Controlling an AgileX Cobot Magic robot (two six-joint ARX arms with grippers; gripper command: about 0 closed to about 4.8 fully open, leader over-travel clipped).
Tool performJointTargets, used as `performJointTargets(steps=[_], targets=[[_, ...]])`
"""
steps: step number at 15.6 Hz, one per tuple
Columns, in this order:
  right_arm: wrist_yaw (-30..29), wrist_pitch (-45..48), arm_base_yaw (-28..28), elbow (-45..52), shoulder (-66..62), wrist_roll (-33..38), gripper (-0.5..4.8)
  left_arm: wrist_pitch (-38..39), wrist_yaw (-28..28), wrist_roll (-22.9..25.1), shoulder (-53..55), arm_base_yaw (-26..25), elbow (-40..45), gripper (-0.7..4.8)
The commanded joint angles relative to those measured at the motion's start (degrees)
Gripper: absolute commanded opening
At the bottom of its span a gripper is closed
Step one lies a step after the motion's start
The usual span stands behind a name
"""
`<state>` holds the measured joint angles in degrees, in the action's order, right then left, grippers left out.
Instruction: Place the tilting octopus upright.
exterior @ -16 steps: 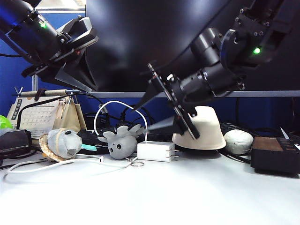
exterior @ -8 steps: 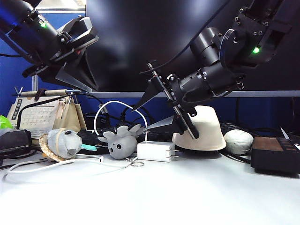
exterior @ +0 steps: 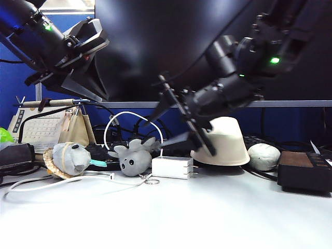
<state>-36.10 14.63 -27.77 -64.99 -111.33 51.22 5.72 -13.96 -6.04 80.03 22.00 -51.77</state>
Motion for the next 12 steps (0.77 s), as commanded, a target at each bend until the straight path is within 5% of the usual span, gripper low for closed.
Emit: performJointTargets(steps=[1, 4, 6, 8, 10, 12], targets=[[-0.48, 0.46, -1.33, -1.84, -1.18, 0.02, 2.00, -0.68, -0.37, 0.04, -0.11, -0.02, -0.17, 0.85], [0.17, -2.51, -1.46, -1.86, -1.36, -0.02, 1.93, -0.66, -0.37, 0.04, -0.11, -0.02, -0.17, 0.85], [-0.07, -2.78, -1.49, -1.86, -1.36, -0.04, 1.13, -0.66, -0.37, 0.02, -0.11, -0.02, -0.17, 0.85], [-0.09, -2.80, -1.49, -1.86, -1.36, -0.04, 1.00, -0.63, -0.37, 0.02, -0.11, -0.02, -0.17, 0.85], [-0.13, -2.78, -1.49, -1.86, -1.36, -0.48, -0.06, -0.61, -0.39, 0.02, -0.11, -0.02, -0.17, 0.85], [-0.20, -2.51, -1.49, -1.86, -1.33, -0.83, -0.06, -0.59, -0.37, 0.02, -0.11, -0.02, -0.17, 0.85]])
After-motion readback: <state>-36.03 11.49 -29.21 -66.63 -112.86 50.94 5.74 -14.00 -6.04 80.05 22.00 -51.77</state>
